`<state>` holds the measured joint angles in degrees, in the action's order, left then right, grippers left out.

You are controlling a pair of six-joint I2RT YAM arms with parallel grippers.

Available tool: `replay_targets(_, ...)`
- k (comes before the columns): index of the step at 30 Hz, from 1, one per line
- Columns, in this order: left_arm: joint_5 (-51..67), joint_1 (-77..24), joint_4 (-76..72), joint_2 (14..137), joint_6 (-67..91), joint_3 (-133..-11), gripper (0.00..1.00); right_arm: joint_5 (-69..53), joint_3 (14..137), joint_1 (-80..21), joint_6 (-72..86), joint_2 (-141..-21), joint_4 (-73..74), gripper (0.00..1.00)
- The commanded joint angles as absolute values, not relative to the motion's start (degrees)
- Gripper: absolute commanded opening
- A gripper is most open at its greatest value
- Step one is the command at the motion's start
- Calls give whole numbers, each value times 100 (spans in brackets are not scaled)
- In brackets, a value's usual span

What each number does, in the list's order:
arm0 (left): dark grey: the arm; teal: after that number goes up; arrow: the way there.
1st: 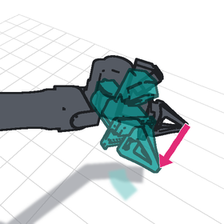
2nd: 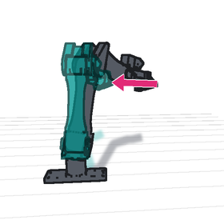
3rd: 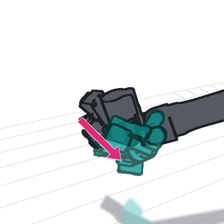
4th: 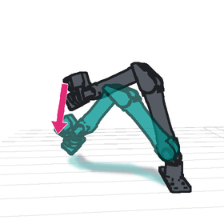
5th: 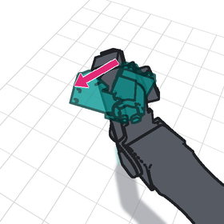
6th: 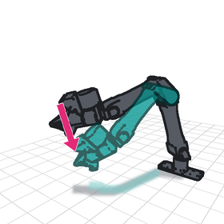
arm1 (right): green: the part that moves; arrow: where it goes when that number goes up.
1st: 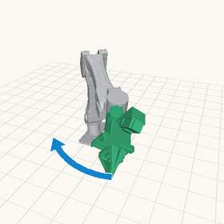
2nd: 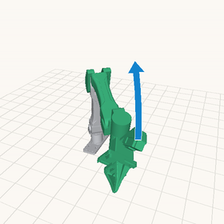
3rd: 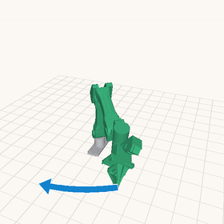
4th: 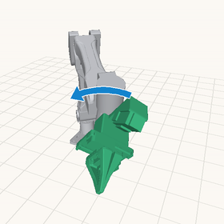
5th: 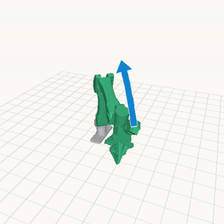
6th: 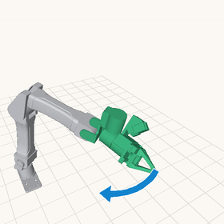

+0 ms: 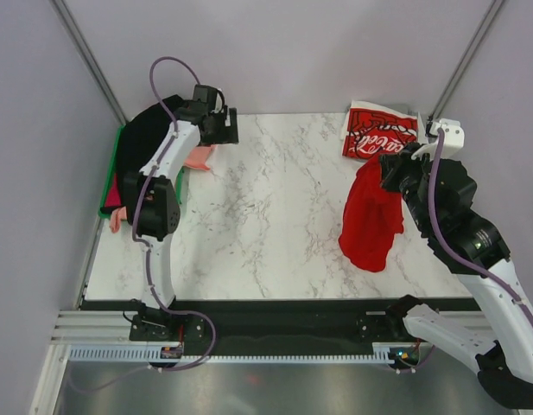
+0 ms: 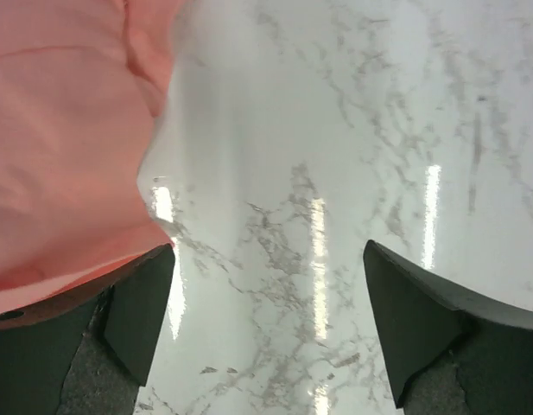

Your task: Fold and stack the t-shirts

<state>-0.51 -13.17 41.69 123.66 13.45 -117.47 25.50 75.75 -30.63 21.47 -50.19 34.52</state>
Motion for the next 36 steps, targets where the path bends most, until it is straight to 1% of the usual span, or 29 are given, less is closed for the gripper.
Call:
replay_targets(1,-264,-503,4403,12979,1485,-11856,97,2382,7638,-3067,2373,-4983,3252,0)
replay_targets(4,-27,-11,4421,13296,1494,-11961,97,2347,7568,-3059,2434,-4975,3261,0)
replay_targets(7,-52,516,4578,13587,1398,-12233,96,2320,7515,-3067,2461,-5018,3261,0)
replay_targets(10,-26,904,4614,13790,1660,-12366,96,2268,7497,-3059,2505,-5141,3217,0)
replay_targets(13,176,897,4614,13685,1767,-12419,96,2058,7532,-3067,2549,-5430,3068,0)
replay_targets(15,219,757,4632,13378,1793,-12393,98,1847,7602,-3067,2575,-5598,2840,0)
replay_targets(17,202,660,4623,13080,1898,-12218,100,1277,7646,-3076,2654,-5896,2394,0)
replay_targets(18,220,555,4623,12687,1942,-12051,100,1040,7794,-3120,2680,-6019,2234,0)
replay_targets(19,228,502,4623,12509,1968,-11963,100,367,8013,-3207,2672,-6403,2128,0)
replay_targets(20,237,457,4623,12281,2004,-11866,100,65,8346,-3312,2594,-6642,2075,0)
replay_targets(21,290,387,4632,11895,2030,-11683,100,-191,9246,-3496,2454,-6897,2118,0)
replay_targets(22,325,378,4614,11657,2065,-11568,100,-193,9725,-4125,2243,-7282,2188,0)
replay_targets(23,369,378,4623,11437,2118,-11462,100,-2,10165,-4514,1632,-7408,2180,0)
replay_targets(24,404,369,4614,10991,2118,-11278,100,104,10882,-4813,1435,-7505,2136,0)
replay_targets(25,422,360,4614,10769,2118,-11189,100,97,11177,-5095,1337,-7619,2040,0)
replay_targets(27,413,369,4641,10321,2048,-10953,100,105,11748,-5115,1371,-7664,2013,0)
replay_targets(28,387,360,4684,9901,2022,-10882,100,236,11751,-5124,1362,-7560,2030,0)
replay_targets(29,369,369,4719,9662,1978,-10811,100,629,11681,-5124,1354,-7445,2074,0)
replay_targets(32,290,369,4851,8782,1899,-10399,100,1220,10437,-5124,1222,-6559,1882,0)
replay_targets(33,307,378,4886,8580,1872,-10093,100,1926,9554,-5124,1204,-6304,1829,0)
replay_targets(34,316,378,4904,8343,1855,-9916,100,2351,9110,-5124,1222,-5832,1802,0)
replay_targets(35,308,369,4922,7958,1881,-9731,100,2895,8653,-5115,1248,-5618,1802,0)
replay_targets(36,377,378,4922,7719,1907,-9294,100,3805,7735,-5115,1344,-5434,1793,0)
